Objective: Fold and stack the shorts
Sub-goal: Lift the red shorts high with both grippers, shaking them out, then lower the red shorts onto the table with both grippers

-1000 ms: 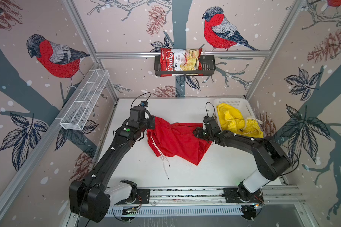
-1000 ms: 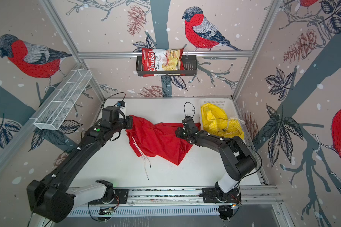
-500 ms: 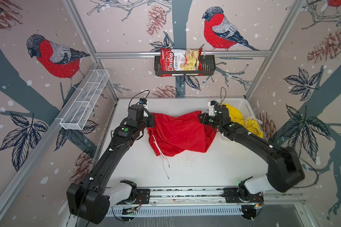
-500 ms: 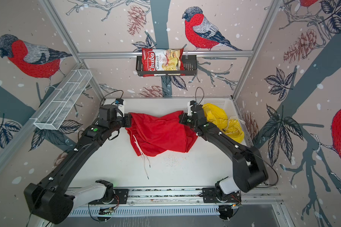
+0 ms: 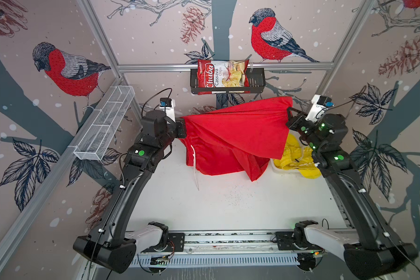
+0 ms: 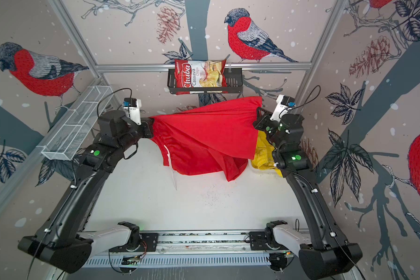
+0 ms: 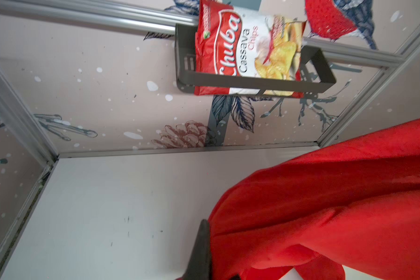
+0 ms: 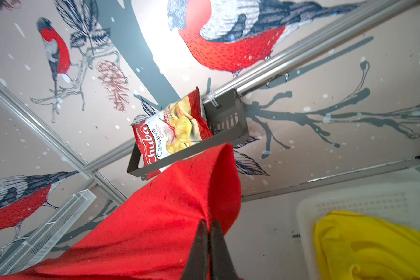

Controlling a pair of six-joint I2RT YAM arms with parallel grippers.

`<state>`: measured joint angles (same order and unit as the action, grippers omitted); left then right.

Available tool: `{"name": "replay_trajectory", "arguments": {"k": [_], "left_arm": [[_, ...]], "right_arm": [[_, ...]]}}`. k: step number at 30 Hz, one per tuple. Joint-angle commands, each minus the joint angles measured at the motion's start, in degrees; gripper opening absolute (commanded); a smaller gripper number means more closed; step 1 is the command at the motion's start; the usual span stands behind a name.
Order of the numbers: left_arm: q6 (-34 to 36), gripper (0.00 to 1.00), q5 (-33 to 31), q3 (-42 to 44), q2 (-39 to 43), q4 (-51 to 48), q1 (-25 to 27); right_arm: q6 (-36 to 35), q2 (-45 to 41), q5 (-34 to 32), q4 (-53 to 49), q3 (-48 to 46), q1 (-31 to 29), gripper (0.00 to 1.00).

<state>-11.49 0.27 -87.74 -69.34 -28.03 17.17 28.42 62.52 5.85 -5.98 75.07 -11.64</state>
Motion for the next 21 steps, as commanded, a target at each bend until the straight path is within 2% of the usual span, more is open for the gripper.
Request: {"name": "replay_trajectory", "arguments": {"k": [1,3,6,10,12,18,21], "left_arm": [[0.9,0.0,-8.9,-4.8,-1.0,-4.0,-0.6],[1.4,0.0,-9.0,-6.6,-1.6,-5.2,-0.7],[1.2,0.0,-4.2,-6.9,-1.3,-4.7,-0.8],[-0.7,0.0,-0.3,-3.2,0.9,-2.8,-0.7],[-1.6,0.0,0.6,1.0,3.0,-1.6,-0.8],[-2.7,0.0,1.5,21.2,9.2,2.3,-0.8],[-3.0,0.0,0.0,27.8,9.8,2.5,-0.8]], "right_arm": [[-0.5,-1.7,-8.2,-0.6,3.1,4.1,0.05],[0.8,-2.2,-6.9,-1.2,4.8,7.1,0.06],[3.2,-1.8,-0.4,-1.4,6.3,9.4,0.11],[8.9,-1.3,9.6,-0.5,-0.4,8.8,0.13],[10.3,-2.9,11.0,0.9,-8.0,6.7,0.13],[10.9,-6.6,5.0,2.1,-29.1,-4.0,0.13],[11.6,-5.8,5.9,5.2,-36.9,-10.3,0.24]]}}
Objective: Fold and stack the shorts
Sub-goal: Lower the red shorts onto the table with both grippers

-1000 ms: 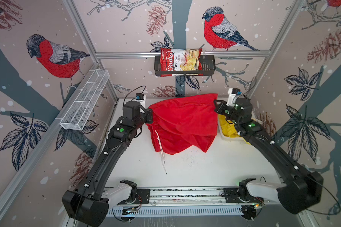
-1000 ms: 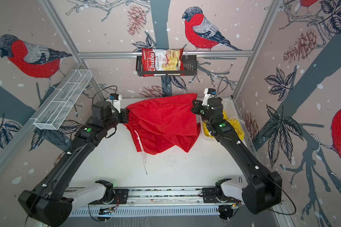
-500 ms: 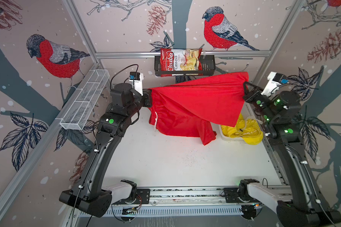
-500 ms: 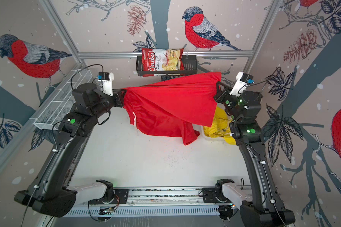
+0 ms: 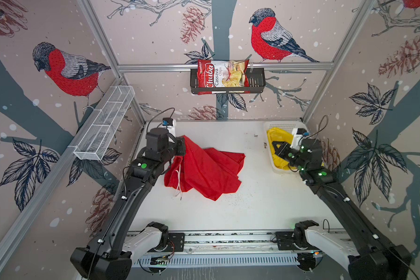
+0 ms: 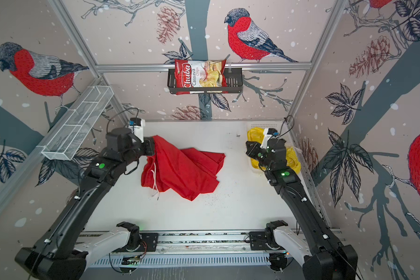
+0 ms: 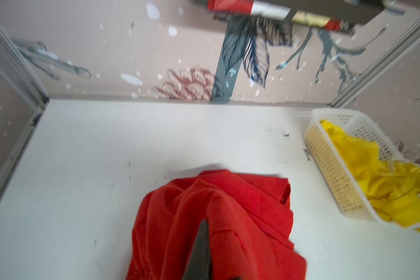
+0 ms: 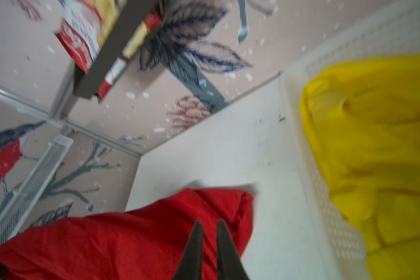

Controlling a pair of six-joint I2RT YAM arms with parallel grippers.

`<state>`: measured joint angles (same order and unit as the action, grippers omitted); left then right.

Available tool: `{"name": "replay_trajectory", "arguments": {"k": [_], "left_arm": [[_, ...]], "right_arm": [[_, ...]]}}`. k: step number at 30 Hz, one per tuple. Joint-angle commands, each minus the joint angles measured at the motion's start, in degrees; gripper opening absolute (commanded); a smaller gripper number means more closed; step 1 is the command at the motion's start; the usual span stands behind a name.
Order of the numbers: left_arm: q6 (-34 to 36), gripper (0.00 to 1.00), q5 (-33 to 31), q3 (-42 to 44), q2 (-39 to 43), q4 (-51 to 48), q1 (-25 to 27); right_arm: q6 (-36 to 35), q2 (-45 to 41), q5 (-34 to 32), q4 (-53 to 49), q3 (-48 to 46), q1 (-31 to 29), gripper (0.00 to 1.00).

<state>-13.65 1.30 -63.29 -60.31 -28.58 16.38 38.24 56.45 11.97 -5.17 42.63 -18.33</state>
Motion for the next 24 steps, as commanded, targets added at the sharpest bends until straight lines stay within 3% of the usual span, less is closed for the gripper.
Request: {"name": "replay_trajectory", "arguments": {"k": [1,4,11,16,19,20,24], "left_arm": [[-0.8,0.0,-1.3,4.7,0.7,3.0,0.0],[-0.8,0.0,-2.6,5.8,0.2,2.9,0.0],[-0.8,0.0,-4.9,4.0,-2.2,2.5,-0.4],[-0.8,0.0,-4.8,4.8,-2.4,2.8,-1.4],[-0.8,0.0,-4.3,5.3,-2.4,2.9,-2.2],[-0.9,0.0,-4.0,5.4,-2.4,3.0,-2.4],[-0.9,0.0,-2.5,4.7,-2.6,3.2,-3.2]], "right_arm": [[2.5,1.0,0.0,5.9,-6.8,-6.1,0.26],[3.5,5.1,-0.9,9.6,-11.1,-13.5,0.37],[2.5,19.1,-5.2,10.6,-9.9,-30.2,0.48],[3.5,24.2,-5.6,11.7,-10.3,-33.1,0.63],[3.7,27.2,-5.3,14.5,-10.2,-33.3,0.66],[3.7,28.3,-5.5,14.9,-9.5,-33.2,0.62],[2.7,30.9,-5.2,16.2,-4.5,-33.0,0.11]]}}
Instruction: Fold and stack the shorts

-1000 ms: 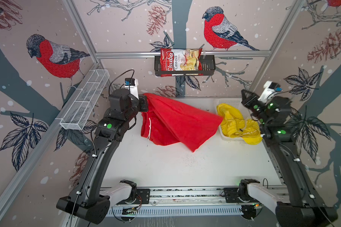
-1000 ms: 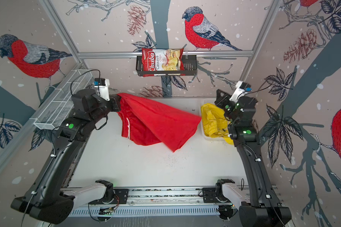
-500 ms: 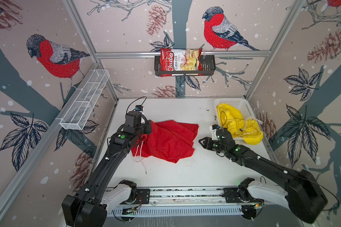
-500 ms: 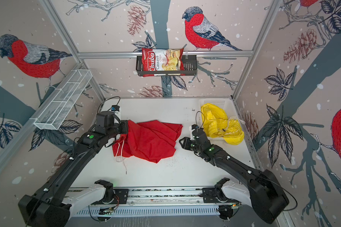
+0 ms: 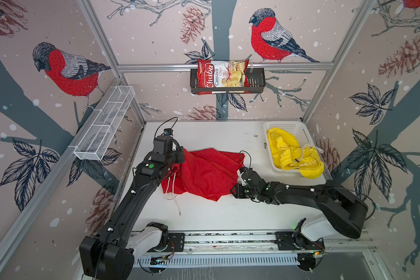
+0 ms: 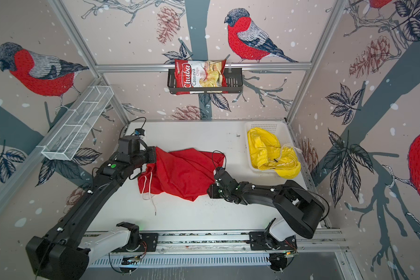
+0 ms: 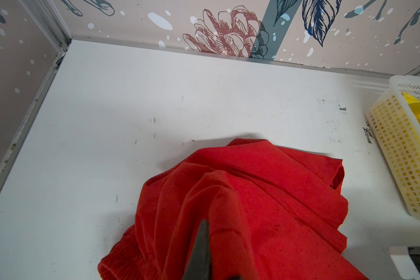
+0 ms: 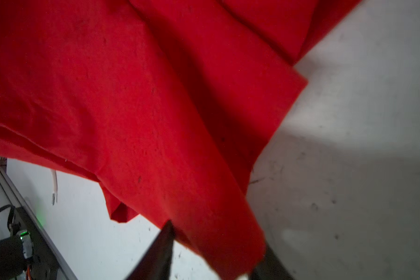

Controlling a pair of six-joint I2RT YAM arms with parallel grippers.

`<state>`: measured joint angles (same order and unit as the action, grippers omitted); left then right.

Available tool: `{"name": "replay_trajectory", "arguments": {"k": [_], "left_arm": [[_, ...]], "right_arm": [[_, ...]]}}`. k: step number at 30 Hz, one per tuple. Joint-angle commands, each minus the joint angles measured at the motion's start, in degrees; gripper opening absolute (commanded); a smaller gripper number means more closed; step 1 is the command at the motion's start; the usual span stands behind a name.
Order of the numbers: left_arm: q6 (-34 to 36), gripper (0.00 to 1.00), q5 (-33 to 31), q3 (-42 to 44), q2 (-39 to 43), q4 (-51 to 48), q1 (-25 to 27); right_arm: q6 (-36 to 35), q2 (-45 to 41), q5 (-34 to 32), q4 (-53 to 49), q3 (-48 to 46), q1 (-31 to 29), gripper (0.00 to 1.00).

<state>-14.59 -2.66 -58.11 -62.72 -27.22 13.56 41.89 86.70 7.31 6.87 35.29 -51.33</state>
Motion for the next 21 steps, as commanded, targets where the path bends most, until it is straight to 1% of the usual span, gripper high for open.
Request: {"name": "replay_trajectory", "arguments": {"k": [1,2,4,6,9,12,14,16,18,19,21], "left_arm": [[0.0,0.0,1.7,-0.7,-0.1,1.8,-0.5],[0.1,0.0,1.9,-1.0,-0.3,1.8,-0.6],[0.2,0.0,2.0,-1.7,-0.3,1.6,-0.7],[0.4,0.0,2.0,-2.3,-0.4,1.6,-0.8],[0.5,0.0,2.1,-3.3,-1.3,1.7,-0.9],[-0.2,0.0,2.5,-4.1,-2.8,1.7,-1.1],[-0.7,0.0,2.6,-4.4,-3.8,1.5,-1.1],[-0.8,0.0,2.3,-4.5,-4.6,1.5,-1.1],[-0.8,0.0,1.5,-4.7,-5.3,1.1,-1.3],[-0.7,0.0,1.3,-4.9,-5.4,0.9,-1.4],[-0.3,0.0,0.8,-5.3,-5.7,0.5,-1.7]], "right_arm": [[-2.1,0.5,-0.6,3.4,5.0,0.2,0.05],[-3.2,0.3,-1.2,2.4,7.1,0.6,0.01],[-5.8,-0.7,-3.3,-0.4,11.7,2.7,0.0],[-7.0,-0.7,-4.0,-2.5,16.2,6.3,0.0],[-8.1,3.6,-3.7,-6.7,23.8,12.2,0.0],[-9.9,11.2,-5.7,-9.0,31.2,15.5,0.0],[-10.9,16.7,-5.4,-9.4,35.6,16.7,0.04],[-11.2,22.1,-4.0,-10.2,40.0,17.5,0.11],[-11.4,26.0,-2.3,-10.6,42.9,18.0,0.22],[-11.1,26.8,-1.6,-10.6,43.1,18.2,0.26],[-10.7,26.2,0.3,-8.7,41.2,18.4,0.39]]}}
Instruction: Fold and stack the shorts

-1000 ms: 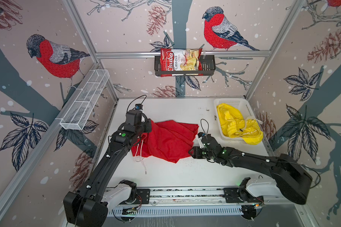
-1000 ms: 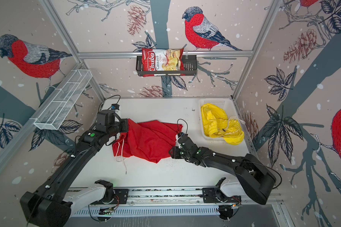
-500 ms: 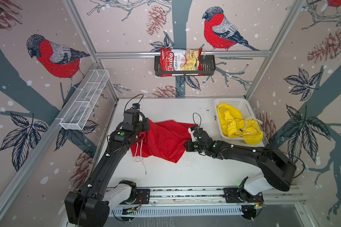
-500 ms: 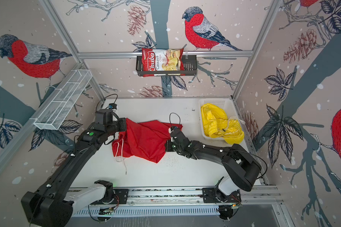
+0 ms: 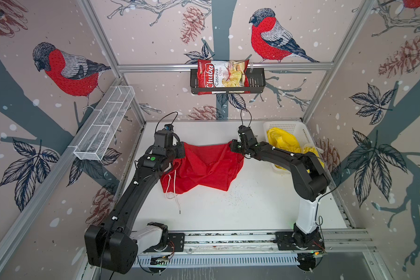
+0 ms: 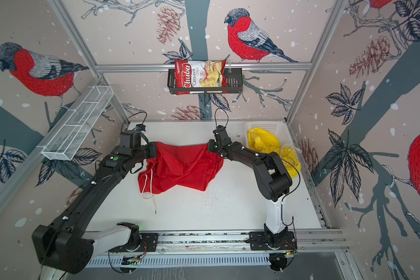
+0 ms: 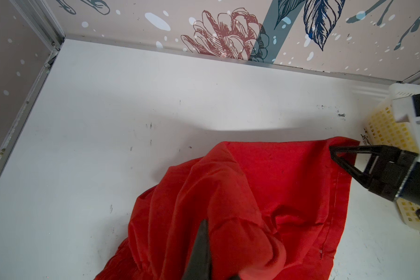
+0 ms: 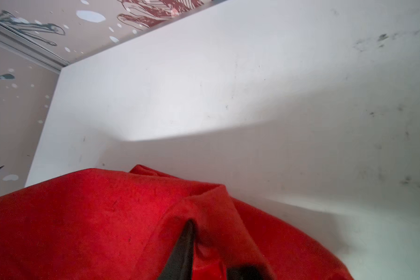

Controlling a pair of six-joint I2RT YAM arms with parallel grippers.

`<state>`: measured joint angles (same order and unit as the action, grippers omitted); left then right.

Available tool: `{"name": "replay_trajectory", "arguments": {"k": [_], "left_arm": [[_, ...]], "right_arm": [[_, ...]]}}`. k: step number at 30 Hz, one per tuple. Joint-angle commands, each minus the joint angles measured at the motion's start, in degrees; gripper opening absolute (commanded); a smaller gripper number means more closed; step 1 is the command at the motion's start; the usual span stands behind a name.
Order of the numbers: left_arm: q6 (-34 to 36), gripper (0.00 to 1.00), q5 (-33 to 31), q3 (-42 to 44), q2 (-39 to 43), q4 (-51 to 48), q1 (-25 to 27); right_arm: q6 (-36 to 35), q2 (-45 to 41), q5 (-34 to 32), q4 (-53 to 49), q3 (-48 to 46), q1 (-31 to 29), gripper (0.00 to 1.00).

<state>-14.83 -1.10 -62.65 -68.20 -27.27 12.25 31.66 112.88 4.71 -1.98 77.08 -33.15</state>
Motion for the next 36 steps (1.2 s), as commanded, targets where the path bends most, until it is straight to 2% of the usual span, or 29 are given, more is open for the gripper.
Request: {"name": "replay_trajectory", "arguments": {"k": [1,3,11,14,17,23,26,27,28,30,32,34,35,36], "left_arm": [[0.1,0.0,-0.9,-1.0,-0.2,0.4,-0.5],[0.2,0.0,-0.7,-1.4,-0.6,0.5,-1.1],[-0.5,0.0,2.9,-0.3,-2.0,1.8,-5.0],[-0.9,0.0,4.2,0.8,-2.0,2.4,-6.5],[-1.1,0.0,3.6,1.2,-2.1,2.3,-7.6],[-1.4,0.0,2.6,1.5,-2.4,1.8,-9.9],[-1.4,0.0,3.2,1.6,-2.8,1.8,-10.4],[-1.3,0.0,3.3,1.6,-2.9,1.8,-10.4],[-1.3,0.0,3.4,1.7,-2.9,1.7,-10.5],[-1.3,0.0,3.4,1.7,-3.1,1.8,-10.6],[-1.0,0.0,3.5,1.8,-3.2,1.8,-10.7],[-1.0,0.0,3.5,1.8,-3.3,1.8,-11.0],[-1.0,0.0,3.6,1.9,-3.5,1.8,-11.2],[-0.9,0.0,3.7,2.0,-3.5,1.9,-11.3]], "right_arm": [[-0.4,-1.0,3.0,0.9,-2.0,0.2,0.42],[-0.7,-4.0,2.6,1.6,-5.6,0.1,0.47],[-2.0,-22.0,-5.5,3.6,-21.9,-3.2,0.48],[-6.1,-25.7,-8.4,4.1,-23.9,-6.7,0.41],[-13.4,-25.1,-12.0,4.1,-24.4,-11.1,0.41],[-25.3,-17.3,-17.7,3.0,-20.5,-15.8,0.61],[-28.0,-14.6,-19.1,4.3,-18.1,-15.3,0.76],[-29.1,-13.7,-18.6,4.6,-17.3,-14.9,0.83],[-29.9,-12.7,-18.0,4.7,-16.5,-14.5,0.95],[-31.2,-10.2,-16.0,4.7,-14.5,-13.5,1.0],[-32.4,-7.7,-13.6,4.8,-12.2,-13.0,0.99],[-33.6,-4.6,-10.8,3.9,-9.4,-12.9,0.9],[-34.0,-3.0,-9.2,2.9,-7.5,-12.9,0.81],[-34.1,-1.6,-7.8,2.0,-5.8,-12.9,0.66]]}}
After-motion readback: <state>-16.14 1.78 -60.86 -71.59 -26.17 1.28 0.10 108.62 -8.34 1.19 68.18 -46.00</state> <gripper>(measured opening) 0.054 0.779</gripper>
